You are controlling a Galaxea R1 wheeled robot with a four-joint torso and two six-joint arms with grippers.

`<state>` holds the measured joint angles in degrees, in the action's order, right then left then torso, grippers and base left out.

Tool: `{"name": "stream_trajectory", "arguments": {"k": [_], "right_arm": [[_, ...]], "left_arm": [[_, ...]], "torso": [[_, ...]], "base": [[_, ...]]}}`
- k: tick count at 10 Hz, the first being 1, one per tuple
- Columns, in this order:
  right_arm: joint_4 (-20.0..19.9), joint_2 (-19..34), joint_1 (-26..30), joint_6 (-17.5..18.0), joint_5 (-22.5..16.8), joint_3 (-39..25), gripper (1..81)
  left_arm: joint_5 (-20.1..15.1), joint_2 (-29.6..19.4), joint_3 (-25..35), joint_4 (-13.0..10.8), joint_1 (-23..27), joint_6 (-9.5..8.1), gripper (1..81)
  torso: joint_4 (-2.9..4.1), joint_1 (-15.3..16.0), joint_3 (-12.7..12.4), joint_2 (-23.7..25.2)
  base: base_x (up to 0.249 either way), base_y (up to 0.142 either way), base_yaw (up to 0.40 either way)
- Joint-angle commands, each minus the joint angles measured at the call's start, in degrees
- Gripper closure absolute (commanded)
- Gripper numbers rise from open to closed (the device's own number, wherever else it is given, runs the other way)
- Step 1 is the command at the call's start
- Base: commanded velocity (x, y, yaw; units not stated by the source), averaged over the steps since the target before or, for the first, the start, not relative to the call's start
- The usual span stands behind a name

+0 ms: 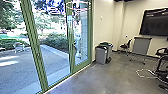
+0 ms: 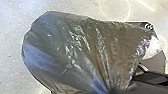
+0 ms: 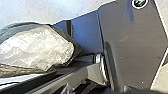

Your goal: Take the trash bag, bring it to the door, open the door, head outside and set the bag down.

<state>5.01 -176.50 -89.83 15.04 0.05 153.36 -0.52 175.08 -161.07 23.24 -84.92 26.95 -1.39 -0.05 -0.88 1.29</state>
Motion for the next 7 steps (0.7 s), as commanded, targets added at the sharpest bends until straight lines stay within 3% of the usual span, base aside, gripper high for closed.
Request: {"name": "stream_trajectory", "arguments": {"k": [1, 2, 3, 7], "right_arm": [[0.53, -0.37, 3.03, -0.01, -2.95, -0.53, 1.0], [0.53, -0.37, 3.03, -0.01, -2.95, -0.53, 1.0], [0.53, -0.37, 3.03, -0.01, -2.95, -0.53, 1.0], [0.53, -0.29, 3.03, -0.01, -2.95, -0.53, 1.0]], "left_arm": [[-3.43, -0.08, -0.21, -0.65, 3.57, 0.29, 81.1], [-3.43, -0.08, -0.21, -0.65, 3.49, 0.29, 81.1], [-3.43, -0.08, -0.21, -0.65, 3.48, 0.29, 81.1], [-3.43, 0.01, -0.21, -0.65, 3.48, 0.29, 81.1]], "torso": [[0.00, 0.05, 2.78, 0.00], [0.00, 0.05, 1.31, 0.00], [0.00, 0.05, 2.62, 0.00], [0.00, 0.08, 3.36, -0.04]], "base": [[0.152, 0.000, 0.000], [0.152, 0.000, 0.000], [0.152, 0.000, 0.000], [0.152, 0.000, 0.000]]}}
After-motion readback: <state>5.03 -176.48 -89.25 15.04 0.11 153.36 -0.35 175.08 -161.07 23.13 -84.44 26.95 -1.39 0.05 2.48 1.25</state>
